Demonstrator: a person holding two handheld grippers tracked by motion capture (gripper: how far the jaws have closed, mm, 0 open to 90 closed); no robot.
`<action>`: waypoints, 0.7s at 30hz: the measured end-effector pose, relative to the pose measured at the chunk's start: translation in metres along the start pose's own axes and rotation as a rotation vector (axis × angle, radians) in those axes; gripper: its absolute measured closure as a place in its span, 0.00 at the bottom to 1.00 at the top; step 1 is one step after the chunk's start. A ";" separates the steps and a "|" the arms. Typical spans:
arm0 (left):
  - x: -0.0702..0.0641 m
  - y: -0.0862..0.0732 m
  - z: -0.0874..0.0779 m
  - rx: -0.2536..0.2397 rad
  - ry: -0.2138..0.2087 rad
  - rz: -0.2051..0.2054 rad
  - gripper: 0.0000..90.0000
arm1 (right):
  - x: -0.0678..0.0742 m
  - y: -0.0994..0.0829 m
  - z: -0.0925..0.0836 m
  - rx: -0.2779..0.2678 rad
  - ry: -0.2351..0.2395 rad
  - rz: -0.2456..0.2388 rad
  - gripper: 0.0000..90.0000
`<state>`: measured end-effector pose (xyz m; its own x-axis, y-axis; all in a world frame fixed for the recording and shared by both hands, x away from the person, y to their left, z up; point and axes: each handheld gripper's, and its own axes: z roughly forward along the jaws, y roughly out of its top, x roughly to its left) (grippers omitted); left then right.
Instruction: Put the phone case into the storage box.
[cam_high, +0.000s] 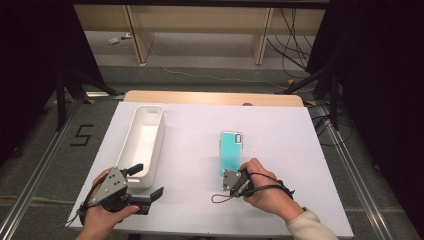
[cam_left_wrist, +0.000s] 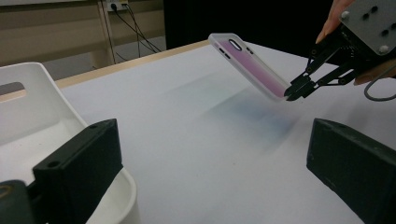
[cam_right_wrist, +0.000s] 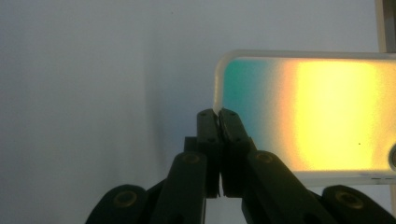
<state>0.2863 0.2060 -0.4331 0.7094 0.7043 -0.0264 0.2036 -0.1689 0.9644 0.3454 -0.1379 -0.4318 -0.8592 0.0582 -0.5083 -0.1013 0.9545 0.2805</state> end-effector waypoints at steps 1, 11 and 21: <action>0.000 0.000 0.000 0.000 0.000 0.000 0.03 | 0.001 0.000 0.000 0.000 -0.005 0.001 0.99; 0.000 0.002 0.008 0.019 0.012 -0.019 0.04 | 0.002 0.001 0.002 0.021 -0.043 -0.029 0.99; 0.000 0.010 0.031 0.040 0.001 -0.040 0.06 | 0.004 0.005 0.001 0.013 -0.068 -0.040 0.99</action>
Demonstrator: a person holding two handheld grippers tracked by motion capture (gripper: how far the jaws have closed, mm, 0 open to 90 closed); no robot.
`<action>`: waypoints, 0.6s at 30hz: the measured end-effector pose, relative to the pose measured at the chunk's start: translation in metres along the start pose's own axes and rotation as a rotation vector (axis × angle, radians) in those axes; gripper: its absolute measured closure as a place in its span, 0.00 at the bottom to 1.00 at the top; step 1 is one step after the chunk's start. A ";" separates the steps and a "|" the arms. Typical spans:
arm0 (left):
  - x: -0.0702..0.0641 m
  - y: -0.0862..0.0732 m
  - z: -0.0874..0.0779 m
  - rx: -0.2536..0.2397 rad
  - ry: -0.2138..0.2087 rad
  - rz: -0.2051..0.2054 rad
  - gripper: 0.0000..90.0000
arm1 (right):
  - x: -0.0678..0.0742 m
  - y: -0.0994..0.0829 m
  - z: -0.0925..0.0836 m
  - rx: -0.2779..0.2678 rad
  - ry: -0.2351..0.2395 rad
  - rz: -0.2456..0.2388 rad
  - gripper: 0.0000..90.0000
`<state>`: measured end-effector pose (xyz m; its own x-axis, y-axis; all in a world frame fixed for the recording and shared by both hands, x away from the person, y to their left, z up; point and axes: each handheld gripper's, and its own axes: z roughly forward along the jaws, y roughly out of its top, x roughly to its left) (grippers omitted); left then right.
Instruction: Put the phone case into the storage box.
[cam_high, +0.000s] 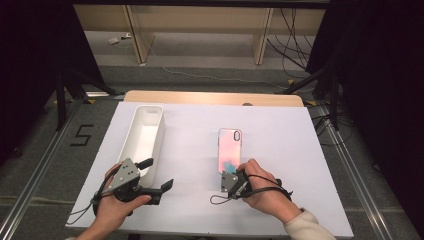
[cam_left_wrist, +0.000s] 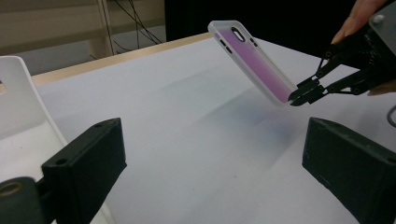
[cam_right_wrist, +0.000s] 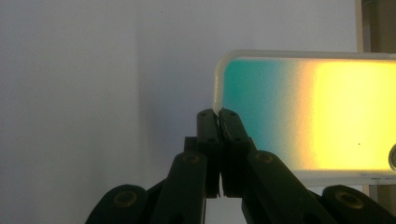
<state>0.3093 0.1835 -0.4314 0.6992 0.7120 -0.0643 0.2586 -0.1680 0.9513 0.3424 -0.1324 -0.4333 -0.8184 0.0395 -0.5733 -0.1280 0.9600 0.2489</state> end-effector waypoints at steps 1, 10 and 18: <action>0.000 0.002 0.005 0.007 -0.003 -0.016 0.07 | 0.000 0.000 0.000 0.003 0.000 0.006 0.99; -0.001 0.013 0.027 0.017 -0.021 -0.058 0.11 | 0.000 0.002 -0.001 0.000 -0.018 -0.016 0.99; -0.002 0.020 0.044 0.028 -0.034 -0.066 0.12 | 0.000 0.006 -0.002 -0.012 -0.027 -0.019 0.99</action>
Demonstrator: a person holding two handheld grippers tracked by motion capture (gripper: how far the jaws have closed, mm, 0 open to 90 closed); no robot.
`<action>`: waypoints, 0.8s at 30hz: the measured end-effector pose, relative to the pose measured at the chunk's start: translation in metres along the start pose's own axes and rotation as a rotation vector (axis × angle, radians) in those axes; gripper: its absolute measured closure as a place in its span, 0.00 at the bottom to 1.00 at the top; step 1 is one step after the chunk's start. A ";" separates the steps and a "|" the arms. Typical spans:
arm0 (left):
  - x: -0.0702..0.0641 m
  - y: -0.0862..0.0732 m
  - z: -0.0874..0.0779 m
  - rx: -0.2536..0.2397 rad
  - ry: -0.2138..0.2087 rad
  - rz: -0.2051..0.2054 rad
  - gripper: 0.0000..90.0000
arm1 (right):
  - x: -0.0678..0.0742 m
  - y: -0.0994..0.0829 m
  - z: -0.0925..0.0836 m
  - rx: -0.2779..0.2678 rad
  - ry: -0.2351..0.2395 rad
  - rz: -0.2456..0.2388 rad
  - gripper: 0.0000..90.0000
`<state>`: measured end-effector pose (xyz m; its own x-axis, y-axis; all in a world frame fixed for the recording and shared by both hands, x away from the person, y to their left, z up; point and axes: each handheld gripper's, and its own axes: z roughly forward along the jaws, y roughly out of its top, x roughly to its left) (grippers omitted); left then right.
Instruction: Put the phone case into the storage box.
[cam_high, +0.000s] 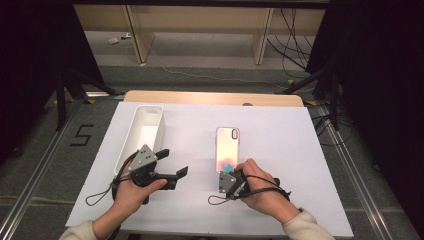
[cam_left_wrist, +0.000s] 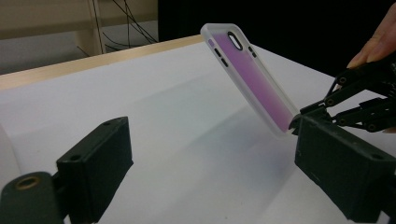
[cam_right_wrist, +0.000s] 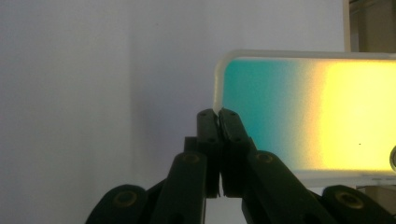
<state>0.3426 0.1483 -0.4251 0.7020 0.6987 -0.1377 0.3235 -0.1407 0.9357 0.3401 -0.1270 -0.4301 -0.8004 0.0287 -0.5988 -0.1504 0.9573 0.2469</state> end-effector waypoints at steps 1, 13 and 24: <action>0.000 0.001 0.002 0.004 -0.002 0.003 0.12 | -0.001 0.000 0.000 -0.007 0.000 -0.015 0.99; -0.005 0.007 0.025 0.031 -0.012 -0.015 0.16 | -0.002 0.006 -0.001 -0.020 -0.016 -0.027 0.99; -0.011 0.016 0.048 0.048 -0.031 -0.025 0.18 | 0.000 0.009 -0.001 -0.018 -0.016 -0.014 0.99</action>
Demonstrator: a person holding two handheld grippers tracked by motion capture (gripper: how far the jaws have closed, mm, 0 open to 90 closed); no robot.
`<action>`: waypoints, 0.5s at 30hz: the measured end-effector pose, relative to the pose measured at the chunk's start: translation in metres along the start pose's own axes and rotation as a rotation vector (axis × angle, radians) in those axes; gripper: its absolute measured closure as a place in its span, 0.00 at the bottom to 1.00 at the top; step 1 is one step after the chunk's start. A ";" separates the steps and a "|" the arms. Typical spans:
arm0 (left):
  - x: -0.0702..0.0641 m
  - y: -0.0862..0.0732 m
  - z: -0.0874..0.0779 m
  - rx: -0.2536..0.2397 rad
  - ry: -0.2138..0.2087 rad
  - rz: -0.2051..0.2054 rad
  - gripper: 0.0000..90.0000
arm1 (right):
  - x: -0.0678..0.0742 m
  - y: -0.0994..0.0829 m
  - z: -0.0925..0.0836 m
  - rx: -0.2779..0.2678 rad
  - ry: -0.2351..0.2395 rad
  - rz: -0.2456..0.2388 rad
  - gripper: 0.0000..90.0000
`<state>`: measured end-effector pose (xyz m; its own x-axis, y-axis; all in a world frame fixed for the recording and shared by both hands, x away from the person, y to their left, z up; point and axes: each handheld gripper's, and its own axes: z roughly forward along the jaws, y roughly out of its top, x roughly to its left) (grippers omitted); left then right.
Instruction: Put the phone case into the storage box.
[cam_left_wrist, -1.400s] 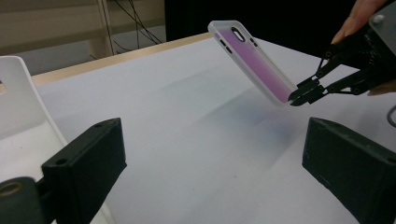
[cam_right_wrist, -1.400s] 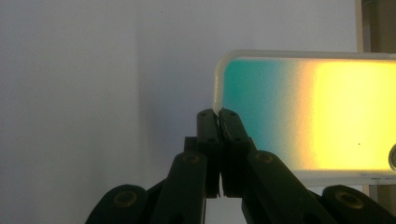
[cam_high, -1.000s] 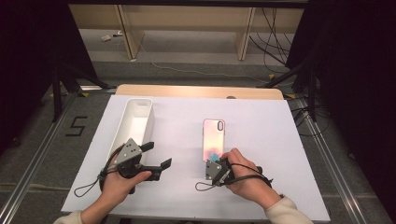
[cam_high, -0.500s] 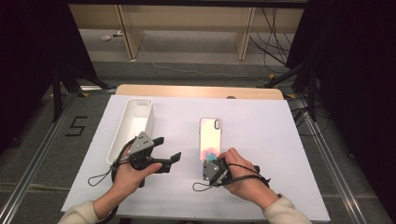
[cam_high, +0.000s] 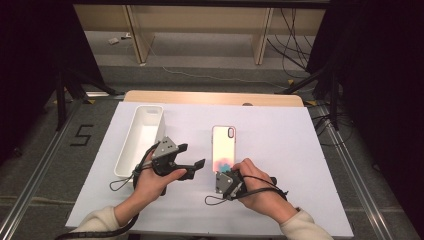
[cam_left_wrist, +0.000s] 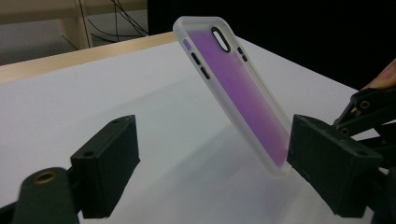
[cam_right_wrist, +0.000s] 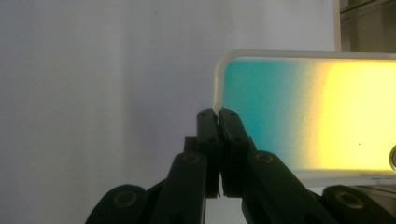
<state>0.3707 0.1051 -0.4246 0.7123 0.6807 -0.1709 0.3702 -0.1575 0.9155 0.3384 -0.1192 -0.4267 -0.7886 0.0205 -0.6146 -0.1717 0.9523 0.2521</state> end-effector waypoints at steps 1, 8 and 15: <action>0.000 0.001 0.002 0.000 0.000 -0.002 0.18 | -0.001 0.001 0.000 -0.004 -0.004 -0.009 0.99; 0.001 0.001 0.014 0.024 -0.016 -0.054 0.23 | -0.001 0.004 0.001 -0.014 -0.002 -0.022 0.99; 0.004 0.000 0.024 0.042 -0.031 -0.090 0.27 | -0.001 0.007 0.001 -0.017 -0.011 -0.035 0.99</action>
<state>0.3878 0.0905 -0.4340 0.6928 0.6711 -0.2638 0.4576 -0.1265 0.8801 0.3383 -0.1121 -0.4250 -0.7754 -0.0094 -0.6314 -0.2092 0.9472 0.2429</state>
